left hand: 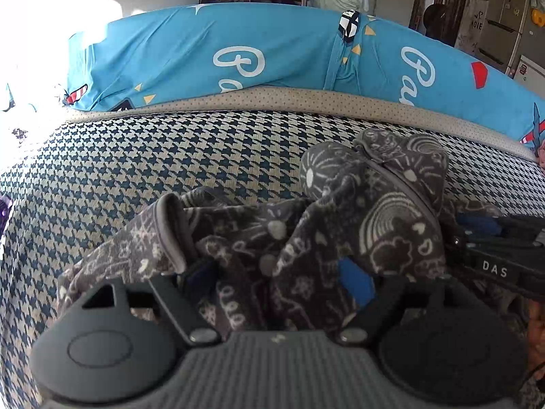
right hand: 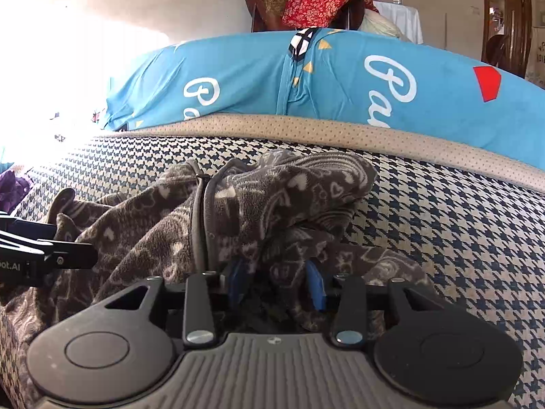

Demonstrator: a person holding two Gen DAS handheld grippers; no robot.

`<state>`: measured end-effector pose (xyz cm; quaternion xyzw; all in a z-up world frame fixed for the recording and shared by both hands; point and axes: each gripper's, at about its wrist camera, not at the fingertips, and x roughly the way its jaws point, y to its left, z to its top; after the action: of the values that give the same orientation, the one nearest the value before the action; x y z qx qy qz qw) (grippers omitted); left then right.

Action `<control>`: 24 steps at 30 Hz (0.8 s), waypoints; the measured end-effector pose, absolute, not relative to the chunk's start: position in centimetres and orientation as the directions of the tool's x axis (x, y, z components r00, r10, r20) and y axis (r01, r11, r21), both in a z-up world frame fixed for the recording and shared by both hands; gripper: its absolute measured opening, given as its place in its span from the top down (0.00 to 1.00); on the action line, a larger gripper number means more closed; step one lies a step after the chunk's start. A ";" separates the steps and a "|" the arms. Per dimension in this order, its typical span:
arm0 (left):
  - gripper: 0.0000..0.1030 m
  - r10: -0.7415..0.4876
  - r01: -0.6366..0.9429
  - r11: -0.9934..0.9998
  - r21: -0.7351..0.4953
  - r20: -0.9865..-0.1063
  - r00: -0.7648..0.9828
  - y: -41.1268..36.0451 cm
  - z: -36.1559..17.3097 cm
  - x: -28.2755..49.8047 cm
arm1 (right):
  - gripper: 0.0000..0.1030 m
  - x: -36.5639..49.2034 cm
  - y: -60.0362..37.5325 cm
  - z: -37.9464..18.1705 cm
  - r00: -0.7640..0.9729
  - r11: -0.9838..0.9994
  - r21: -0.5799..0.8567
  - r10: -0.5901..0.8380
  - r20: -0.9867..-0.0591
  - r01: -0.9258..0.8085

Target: Fold clothes

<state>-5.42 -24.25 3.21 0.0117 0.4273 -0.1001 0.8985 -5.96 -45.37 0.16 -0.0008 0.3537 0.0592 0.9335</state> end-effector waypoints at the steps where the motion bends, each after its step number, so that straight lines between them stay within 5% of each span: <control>1: 0.19 -0.167 0.191 0.980 -0.061 -0.772 0.613 -24.4 3.1 -5.3 | 0.66 -5.6 -45.2 -0.1 0.739 0.993 0.034 0.104 -0.666 -0.109; 3: 0.17 -0.165 0.192 0.980 -0.058 -0.774 0.611 -24.4 2.9 -5.3 | 0.69 -4.8 -44.9 -0.7 0.730 0.994 0.022 0.092 -0.678 -0.105; 6: 0.16 -0.159 0.190 0.980 -0.052 -0.777 0.609 -24.5 2.8 -5.2 | 0.90 -3.9 -45.1 -1.4 0.719 0.997 0.027 0.074 -0.691 -0.077; 16: 0.16 -0.133 0.150 0.987 -0.049 -0.771 0.623 -23.9 2.8 -4.9 | 1.00 -4.6 -49.6 1.8 0.822 0.979 0.088 -0.104 -0.559 0.184; 19: 0.16 -0.125 0.147 0.988 -0.042 -0.770 0.625 -23.9 2.8 -5.0 | 1.00 -6.1 -53.0 4.0 0.822 0.915 0.067 -0.323 -0.470 0.398; 24: 0.11 -0.117 0.140 0.990 -0.037 -0.769 0.629 -23.8 2.8 -5.0 | 1.00 -8.2 -58.8 4.5 0.814 0.837 0.257 -0.320 -0.485 0.483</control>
<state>-4.99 -23.85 2.81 0.0132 0.4250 -0.0712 0.9023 -8.20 -58.76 4.52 0.1877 0.2163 -0.2150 0.9337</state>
